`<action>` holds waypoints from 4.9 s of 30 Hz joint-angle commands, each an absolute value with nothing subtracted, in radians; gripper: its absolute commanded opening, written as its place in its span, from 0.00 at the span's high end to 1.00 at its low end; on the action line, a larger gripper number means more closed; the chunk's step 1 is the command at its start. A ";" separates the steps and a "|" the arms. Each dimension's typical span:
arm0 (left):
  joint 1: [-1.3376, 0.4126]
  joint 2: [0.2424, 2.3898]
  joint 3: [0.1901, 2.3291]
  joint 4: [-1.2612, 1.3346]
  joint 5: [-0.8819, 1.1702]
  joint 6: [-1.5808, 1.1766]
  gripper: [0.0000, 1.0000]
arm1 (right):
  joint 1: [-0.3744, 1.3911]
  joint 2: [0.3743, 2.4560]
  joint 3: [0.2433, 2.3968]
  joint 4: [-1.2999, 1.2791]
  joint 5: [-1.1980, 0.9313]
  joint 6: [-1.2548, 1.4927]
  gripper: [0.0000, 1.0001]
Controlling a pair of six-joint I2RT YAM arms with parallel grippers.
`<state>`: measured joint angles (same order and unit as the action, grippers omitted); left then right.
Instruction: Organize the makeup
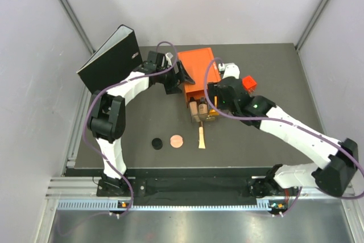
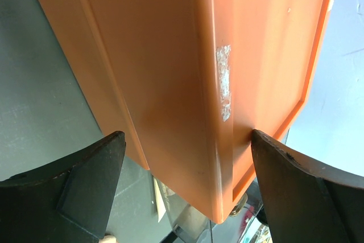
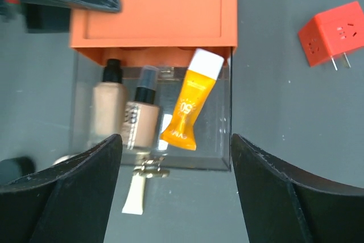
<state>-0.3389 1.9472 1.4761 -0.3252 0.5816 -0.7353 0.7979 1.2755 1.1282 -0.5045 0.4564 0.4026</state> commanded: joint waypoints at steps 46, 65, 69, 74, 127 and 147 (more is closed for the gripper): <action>-0.351 1.927 1.387 -0.477 0.494 -0.649 0.06 | 1.264 1.632 0.877 -0.330 0.606 0.652 0.55; -0.351 1.911 1.364 -0.480 0.488 -0.644 0.06 | 1.255 1.753 0.896 -0.394 0.672 0.700 0.78; -0.351 1.911 1.362 -0.469 0.491 -0.655 0.06 | 1.252 1.758 0.879 -0.387 0.661 0.695 0.93; -0.351 1.914 1.364 -0.471 0.486 -0.650 0.06 | 1.252 1.714 0.859 -0.387 0.658 0.658 0.99; -0.353 1.913 1.339 -0.420 0.485 -0.667 0.06 | 0.989 1.648 0.905 -0.334 0.364 0.643 0.85; -0.353 1.957 1.413 -0.446 0.477 -0.692 0.06 | 1.023 1.407 1.049 -0.494 0.390 0.517 0.99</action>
